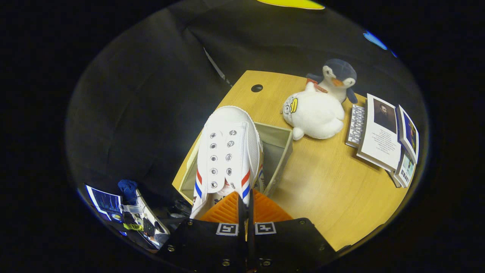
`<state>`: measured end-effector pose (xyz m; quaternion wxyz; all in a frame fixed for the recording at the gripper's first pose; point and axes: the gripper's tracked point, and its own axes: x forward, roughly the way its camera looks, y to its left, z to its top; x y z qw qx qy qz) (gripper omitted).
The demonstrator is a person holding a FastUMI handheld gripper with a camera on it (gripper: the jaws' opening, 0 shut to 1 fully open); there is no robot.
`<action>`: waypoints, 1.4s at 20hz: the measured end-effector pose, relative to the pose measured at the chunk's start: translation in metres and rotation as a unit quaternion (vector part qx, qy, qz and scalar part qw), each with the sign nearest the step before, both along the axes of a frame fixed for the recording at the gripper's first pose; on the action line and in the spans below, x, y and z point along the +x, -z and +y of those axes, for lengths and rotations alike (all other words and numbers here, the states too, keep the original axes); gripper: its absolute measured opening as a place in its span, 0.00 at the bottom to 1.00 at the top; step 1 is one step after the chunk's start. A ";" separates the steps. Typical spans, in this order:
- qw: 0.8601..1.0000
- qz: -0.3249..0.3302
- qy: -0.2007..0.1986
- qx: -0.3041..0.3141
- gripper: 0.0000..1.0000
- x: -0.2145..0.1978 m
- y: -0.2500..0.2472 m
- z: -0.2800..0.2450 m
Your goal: Open the storage box then place both shoes into the box .Put the left shoe in first, then the right shoe, with the right side of both shoes facing outward in a uniform manner.
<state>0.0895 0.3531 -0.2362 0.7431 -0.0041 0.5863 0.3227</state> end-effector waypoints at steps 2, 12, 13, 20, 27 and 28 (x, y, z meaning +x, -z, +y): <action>1.000 0.003 -0.008 -0.013 0.02 -0.007 0.003 0.006; 1.000 -0.003 -0.021 0.008 0.36 0.001 0.004 0.039; 1.000 -0.015 -0.022 0.008 0.46 0.003 -0.001 0.035; 0.998 -0.066 0.018 0.007 0.71 0.014 -0.035 -0.023; 0.979 -0.167 0.120 0.002 1.00 0.022 -0.075 -0.134; 0.972 -0.192 0.136 0.007 1.00 0.026 -0.086 -0.146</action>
